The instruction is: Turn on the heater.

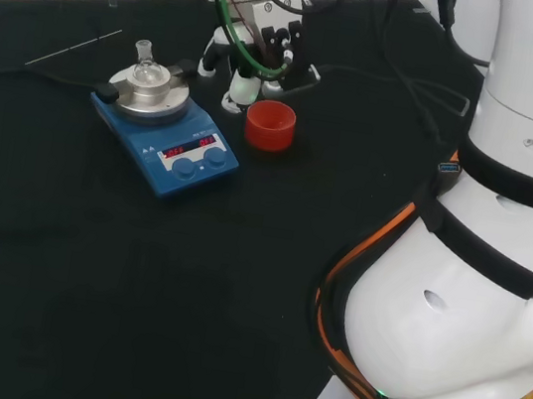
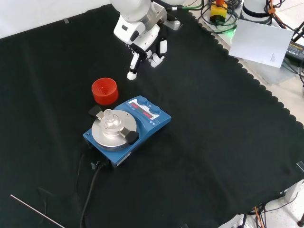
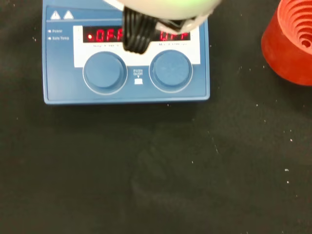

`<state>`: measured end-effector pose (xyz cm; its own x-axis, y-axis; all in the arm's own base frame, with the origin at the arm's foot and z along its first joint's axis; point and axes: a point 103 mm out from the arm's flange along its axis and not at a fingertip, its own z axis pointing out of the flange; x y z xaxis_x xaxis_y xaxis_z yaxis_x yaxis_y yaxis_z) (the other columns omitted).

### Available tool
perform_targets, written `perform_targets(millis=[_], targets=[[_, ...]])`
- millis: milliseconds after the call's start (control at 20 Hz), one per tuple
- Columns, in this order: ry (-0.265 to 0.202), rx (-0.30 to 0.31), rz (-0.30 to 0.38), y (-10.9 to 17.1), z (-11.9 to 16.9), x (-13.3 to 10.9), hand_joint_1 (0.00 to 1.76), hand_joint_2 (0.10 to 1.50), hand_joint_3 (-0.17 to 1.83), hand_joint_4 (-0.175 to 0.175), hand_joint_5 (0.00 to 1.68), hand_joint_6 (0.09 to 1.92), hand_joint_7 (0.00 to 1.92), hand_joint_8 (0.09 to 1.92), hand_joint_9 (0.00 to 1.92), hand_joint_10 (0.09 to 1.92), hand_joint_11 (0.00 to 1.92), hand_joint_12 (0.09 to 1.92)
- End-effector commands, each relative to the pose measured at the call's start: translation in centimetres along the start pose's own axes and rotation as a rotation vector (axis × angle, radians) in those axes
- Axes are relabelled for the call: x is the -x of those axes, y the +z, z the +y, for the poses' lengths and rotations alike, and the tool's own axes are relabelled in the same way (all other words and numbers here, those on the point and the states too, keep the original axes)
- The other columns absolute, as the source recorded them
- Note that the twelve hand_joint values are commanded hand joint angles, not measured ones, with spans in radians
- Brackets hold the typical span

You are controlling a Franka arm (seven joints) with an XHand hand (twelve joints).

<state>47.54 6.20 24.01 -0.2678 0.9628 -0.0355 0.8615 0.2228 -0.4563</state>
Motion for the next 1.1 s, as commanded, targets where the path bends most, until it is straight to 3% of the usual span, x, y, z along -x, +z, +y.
perform_targets(millis=[50, 450, 1100], targets=[[-0.003, -0.030, -0.007, 0.8, -0.2, 0.0, 1.23, 0.68, 0.82, -0.051, 0.53, 0.09, 1.57, 1.52, 1.78, 1.35, 1.76, 1.32], [-0.034, -0.133, -0.011, 1.6, 0.6, -1.3, 1.46, 0.64, 1.08, -0.041, 0.49, 0.10, 1.67, 1.67, 1.82, 1.55, 1.67, 1.51], [-0.052, -0.221, -0.007, 4.3, 1.1, -2.0, 1.49, 0.58, 1.22, -0.030, 0.44, 0.09, 1.71, 1.71, 1.84, 1.61, 1.69, 1.57]])
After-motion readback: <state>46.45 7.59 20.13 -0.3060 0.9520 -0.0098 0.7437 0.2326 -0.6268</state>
